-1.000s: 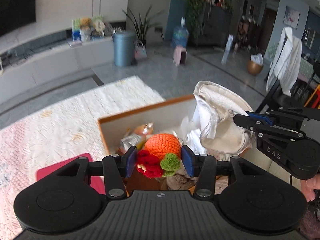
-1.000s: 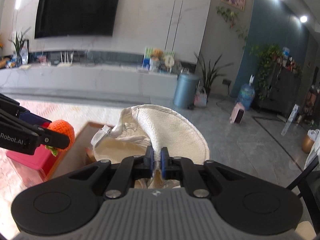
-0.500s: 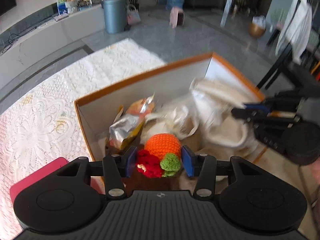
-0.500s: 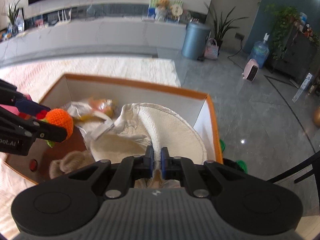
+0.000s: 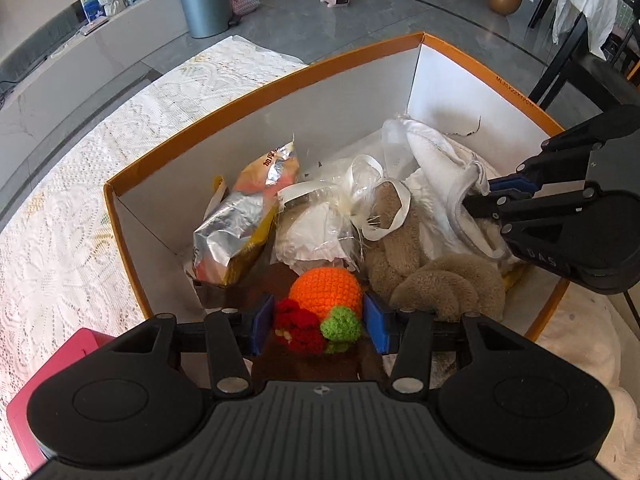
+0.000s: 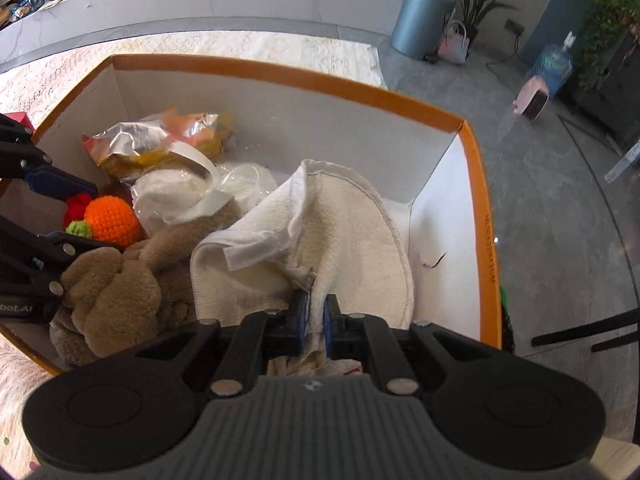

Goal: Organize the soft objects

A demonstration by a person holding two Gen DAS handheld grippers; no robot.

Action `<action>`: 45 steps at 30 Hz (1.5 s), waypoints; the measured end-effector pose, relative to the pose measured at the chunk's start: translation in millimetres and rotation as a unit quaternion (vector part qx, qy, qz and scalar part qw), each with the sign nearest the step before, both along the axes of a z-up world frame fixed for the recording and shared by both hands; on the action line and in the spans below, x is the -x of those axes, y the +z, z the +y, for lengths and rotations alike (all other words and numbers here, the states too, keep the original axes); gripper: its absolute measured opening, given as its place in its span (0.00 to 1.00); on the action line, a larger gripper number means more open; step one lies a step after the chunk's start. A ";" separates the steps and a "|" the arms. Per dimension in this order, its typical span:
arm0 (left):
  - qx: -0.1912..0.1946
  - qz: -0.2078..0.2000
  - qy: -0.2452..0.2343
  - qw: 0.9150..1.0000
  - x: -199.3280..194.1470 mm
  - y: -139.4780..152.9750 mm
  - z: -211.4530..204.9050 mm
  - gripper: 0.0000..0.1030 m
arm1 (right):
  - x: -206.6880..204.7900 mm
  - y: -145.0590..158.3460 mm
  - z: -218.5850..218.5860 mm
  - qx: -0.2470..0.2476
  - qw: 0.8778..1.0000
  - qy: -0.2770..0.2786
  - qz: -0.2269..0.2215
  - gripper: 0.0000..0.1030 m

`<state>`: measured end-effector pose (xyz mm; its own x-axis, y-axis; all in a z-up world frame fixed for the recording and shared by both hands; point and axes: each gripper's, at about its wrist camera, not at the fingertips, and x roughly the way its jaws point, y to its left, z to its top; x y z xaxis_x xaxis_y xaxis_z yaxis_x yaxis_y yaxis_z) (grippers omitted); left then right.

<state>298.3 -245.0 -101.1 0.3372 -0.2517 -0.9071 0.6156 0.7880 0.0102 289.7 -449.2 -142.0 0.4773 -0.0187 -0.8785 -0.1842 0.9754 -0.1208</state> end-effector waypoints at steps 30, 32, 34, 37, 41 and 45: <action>0.000 -0.166 0.021 0.986 92.0 119.8 37.8 0.75 | 71.3 145.1 35.1 0.033 0.992 0.016 -0.123 0.63; 0.009 -0.183 0.027 0.983 103.8 128.8 42.6 0.75 | 82.8 156.0 40.2 0.023 0.991 0.019 -0.129 0.65; 0.018 -0.201 0.032 0.979 116.8 136.1 47.9 0.75 | 94.7 165.4 44.4 0.006 0.991 0.019 -0.129 0.69; 0.031 -0.231 0.043 0.972 137.5 144.6 54.9 0.75 | 110.9 174.6 51.6 -0.014 0.991 0.023 -0.130 0.71; 0.031 -0.275 0.058 0.959 162.8 150.3 63.5 0.76 | 135.6 181.2 63.3 -0.039 0.987 0.027 -0.156 0.80; 0.041 -0.324 0.076 0.942 185.7 153.2 72.1 0.86 | 164.2 182.8 81.9 -0.050 0.976 0.037 -0.208 0.88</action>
<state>112.6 -172.8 52.1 0.8511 -0.2168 -0.4781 0.3817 0.8808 0.2801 125.5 -367.4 40.8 0.7904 0.1052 -0.6035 -0.2102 0.9719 -0.1059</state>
